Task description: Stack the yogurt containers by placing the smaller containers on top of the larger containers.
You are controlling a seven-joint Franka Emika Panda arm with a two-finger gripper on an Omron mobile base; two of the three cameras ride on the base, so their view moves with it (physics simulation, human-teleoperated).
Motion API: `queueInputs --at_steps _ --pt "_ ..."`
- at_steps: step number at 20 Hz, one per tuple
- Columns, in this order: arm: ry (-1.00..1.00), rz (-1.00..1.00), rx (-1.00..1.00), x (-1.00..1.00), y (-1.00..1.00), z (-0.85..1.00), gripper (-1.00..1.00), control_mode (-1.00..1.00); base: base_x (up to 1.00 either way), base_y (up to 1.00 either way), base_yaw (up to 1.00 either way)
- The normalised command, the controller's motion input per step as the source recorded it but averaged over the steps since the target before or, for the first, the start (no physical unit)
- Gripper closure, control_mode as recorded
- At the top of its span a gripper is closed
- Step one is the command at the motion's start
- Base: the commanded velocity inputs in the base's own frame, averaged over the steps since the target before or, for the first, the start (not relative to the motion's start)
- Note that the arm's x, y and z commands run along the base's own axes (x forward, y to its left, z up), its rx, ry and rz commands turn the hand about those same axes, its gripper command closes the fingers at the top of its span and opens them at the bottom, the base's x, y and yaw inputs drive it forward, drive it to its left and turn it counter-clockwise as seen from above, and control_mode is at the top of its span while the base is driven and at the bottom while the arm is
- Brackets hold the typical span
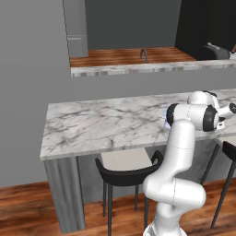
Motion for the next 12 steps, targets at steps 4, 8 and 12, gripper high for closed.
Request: queueInputs --at_steps 4,8,12 --pt "0.00 0.00 0.00 0.11 0.00 0.00 1.00 -1.00 0.00 0.00 0.00" --pt "0.00 0.00 0.00 0.00 -0.03 0.01 1.00 -1.00 0.00 0.00 0.00" --pt "-0.03 0.01 0.01 -0.09 -0.08 0.15 1.00 -1.00 0.00 0.00 0.00"
